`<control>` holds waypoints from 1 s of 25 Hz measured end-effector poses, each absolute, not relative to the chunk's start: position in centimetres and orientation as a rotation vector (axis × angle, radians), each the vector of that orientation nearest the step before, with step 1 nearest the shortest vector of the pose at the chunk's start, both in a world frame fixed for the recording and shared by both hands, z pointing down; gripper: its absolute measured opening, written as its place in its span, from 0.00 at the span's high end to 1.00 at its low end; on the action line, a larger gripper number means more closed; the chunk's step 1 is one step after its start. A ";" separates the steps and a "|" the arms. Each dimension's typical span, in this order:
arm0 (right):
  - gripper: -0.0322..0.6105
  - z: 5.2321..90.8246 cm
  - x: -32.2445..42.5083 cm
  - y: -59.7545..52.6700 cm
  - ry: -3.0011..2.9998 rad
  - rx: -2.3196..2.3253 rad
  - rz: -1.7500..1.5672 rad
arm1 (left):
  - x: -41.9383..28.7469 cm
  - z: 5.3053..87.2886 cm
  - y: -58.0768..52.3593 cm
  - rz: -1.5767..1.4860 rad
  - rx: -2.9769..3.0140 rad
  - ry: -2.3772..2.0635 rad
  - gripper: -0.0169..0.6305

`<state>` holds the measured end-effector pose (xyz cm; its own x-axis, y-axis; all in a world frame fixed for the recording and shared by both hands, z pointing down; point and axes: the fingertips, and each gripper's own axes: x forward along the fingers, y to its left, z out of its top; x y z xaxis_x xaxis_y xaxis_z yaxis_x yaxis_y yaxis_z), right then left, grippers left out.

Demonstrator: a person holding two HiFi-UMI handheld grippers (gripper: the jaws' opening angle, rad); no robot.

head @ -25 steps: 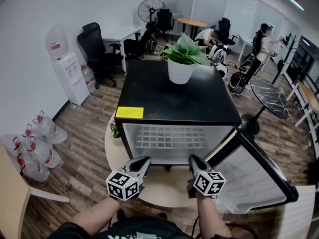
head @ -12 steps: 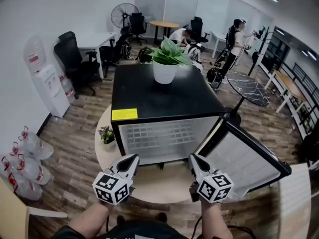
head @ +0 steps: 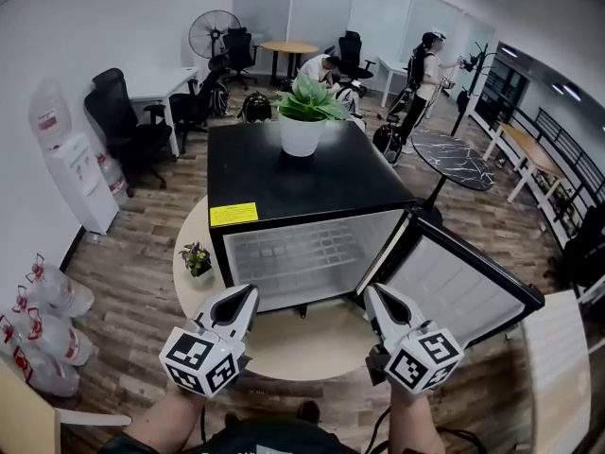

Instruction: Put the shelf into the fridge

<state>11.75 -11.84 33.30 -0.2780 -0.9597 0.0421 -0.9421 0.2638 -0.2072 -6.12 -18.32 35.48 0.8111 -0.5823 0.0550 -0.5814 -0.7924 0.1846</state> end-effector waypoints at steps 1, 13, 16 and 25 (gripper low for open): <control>0.94 33.1 11.6 -11.6 2.424 -1.831 -0.287 | -6.2 35.1 -18.2 -0.011 2.819 -0.918 0.97; 0.94 32.0 11.0 -10.3 2.426 -1.892 -0.226 | -6.7 33.2 -17.9 -0.024 2.885 -0.964 0.97; 0.94 32.0 11.3 -10.3 2.414 -1.909 -0.228 | -6.9 33.1 -18.1 -0.033 2.871 -0.977 0.97; 0.94 31.8 11.6 -10.1 2.394 -1.929 -0.229 | -7.1 32.8 -18.3 -0.049 2.860 -1.003 0.97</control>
<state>11.62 -10.10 31.81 -0.2157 -0.9753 0.0474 -0.9666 0.2064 -0.1519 -7.10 -18.31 32.76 0.7813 -0.6241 0.0062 -0.6206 -0.7757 0.1150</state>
